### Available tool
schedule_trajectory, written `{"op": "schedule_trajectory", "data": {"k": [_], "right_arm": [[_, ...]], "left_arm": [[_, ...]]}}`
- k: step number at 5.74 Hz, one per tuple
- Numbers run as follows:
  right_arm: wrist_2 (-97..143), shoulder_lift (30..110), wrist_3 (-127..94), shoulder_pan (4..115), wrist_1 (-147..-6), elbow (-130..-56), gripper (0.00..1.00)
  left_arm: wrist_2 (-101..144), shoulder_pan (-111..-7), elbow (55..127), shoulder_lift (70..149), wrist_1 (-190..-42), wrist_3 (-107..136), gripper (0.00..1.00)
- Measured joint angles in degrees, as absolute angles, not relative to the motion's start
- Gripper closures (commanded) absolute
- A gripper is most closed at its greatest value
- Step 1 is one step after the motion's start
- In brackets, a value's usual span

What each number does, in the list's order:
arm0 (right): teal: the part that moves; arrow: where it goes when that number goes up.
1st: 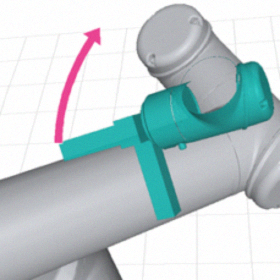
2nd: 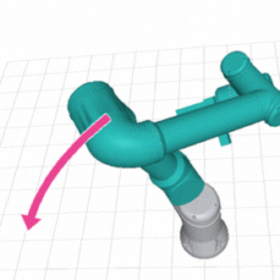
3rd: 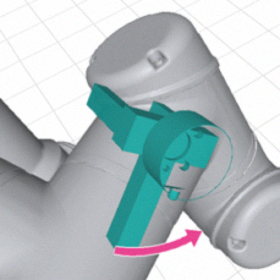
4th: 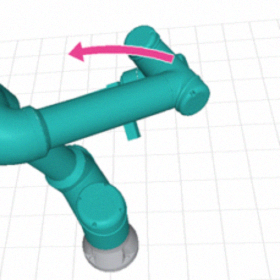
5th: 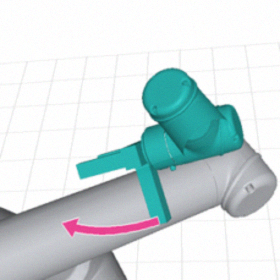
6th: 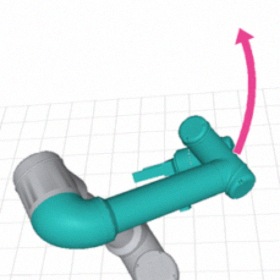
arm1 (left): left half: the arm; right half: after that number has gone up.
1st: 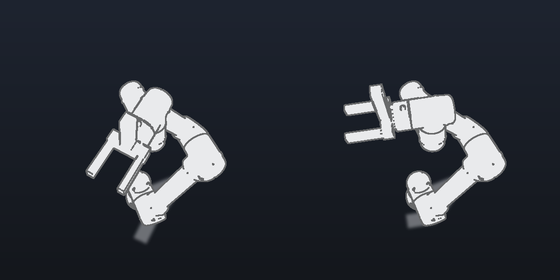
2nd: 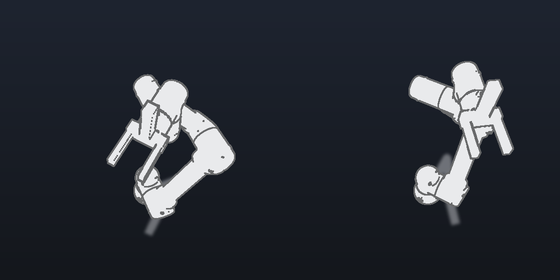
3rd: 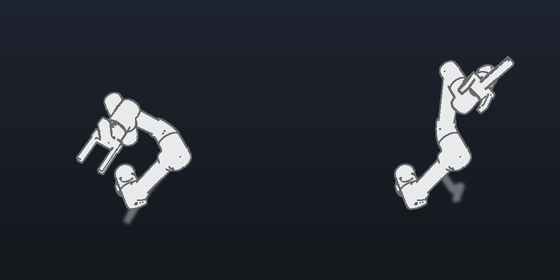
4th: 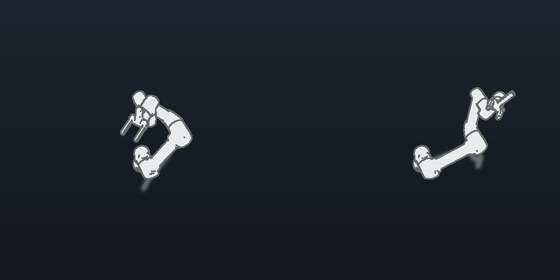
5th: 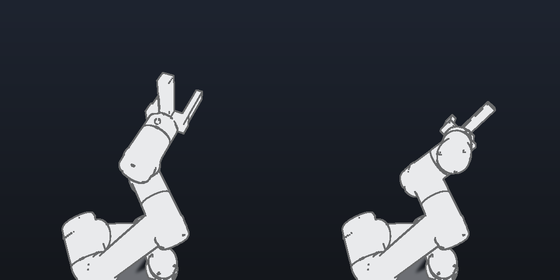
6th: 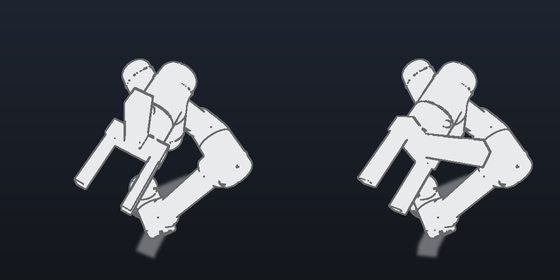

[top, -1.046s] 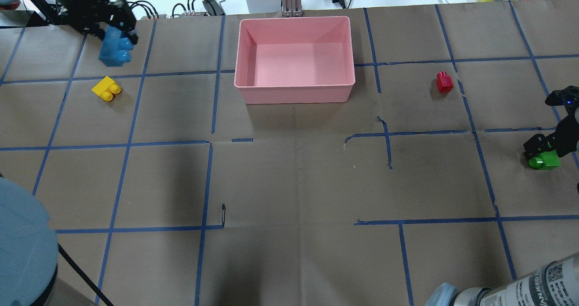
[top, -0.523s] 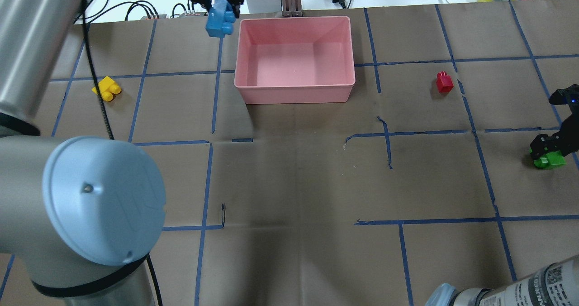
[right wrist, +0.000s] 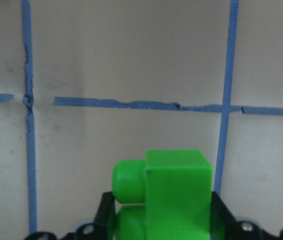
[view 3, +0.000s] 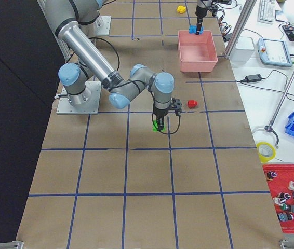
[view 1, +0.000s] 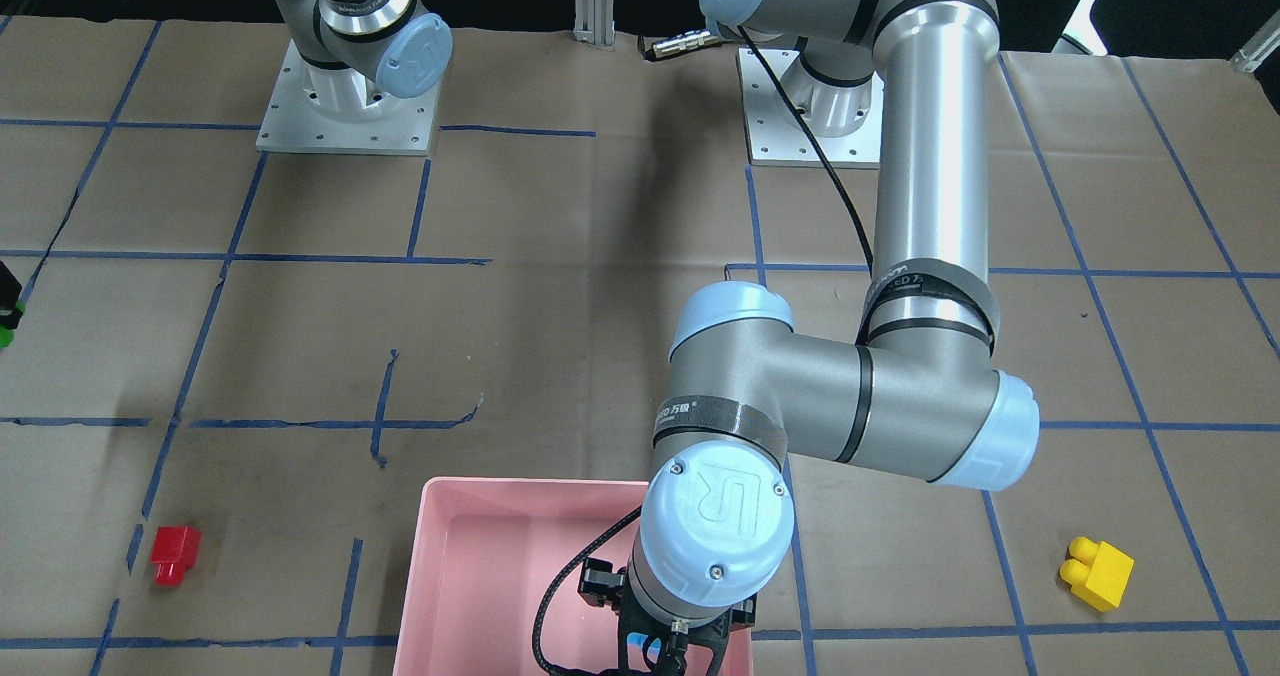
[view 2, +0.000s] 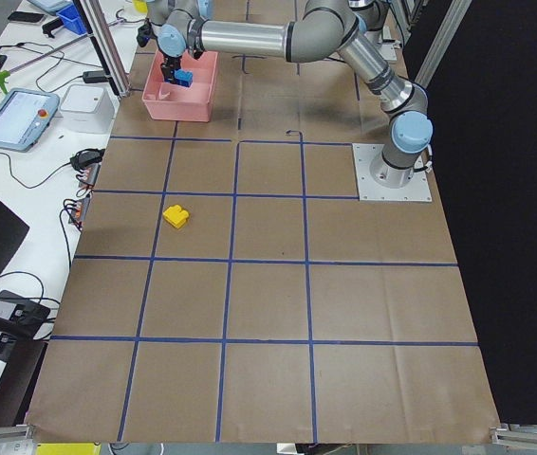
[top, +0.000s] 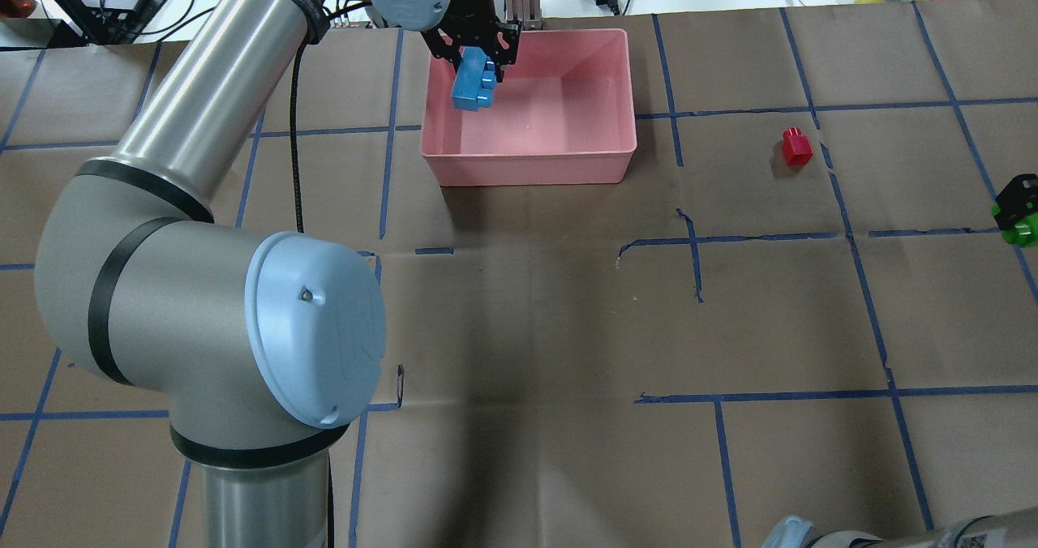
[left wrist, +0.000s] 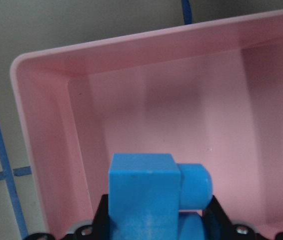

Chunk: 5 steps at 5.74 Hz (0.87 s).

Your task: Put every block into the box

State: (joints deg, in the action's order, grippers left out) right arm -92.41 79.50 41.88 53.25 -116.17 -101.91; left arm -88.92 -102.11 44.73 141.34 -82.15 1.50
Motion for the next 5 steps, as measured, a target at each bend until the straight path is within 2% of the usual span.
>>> {"op": "schedule_trajectory", "data": {"k": [2,5], "right_arm": [[-84.3,80.5,41.6,60.3,-104.7,-92.5,0.94],[-64.0,79.2,31.0,74.3,-100.1,-88.2,0.95]], "left_arm": [[-88.9,-102.2,44.8,141.1,-81.6,4.0,0.01],[-89.0,-97.9,45.4,132.7,-85.0,4.0,0.01]]}}
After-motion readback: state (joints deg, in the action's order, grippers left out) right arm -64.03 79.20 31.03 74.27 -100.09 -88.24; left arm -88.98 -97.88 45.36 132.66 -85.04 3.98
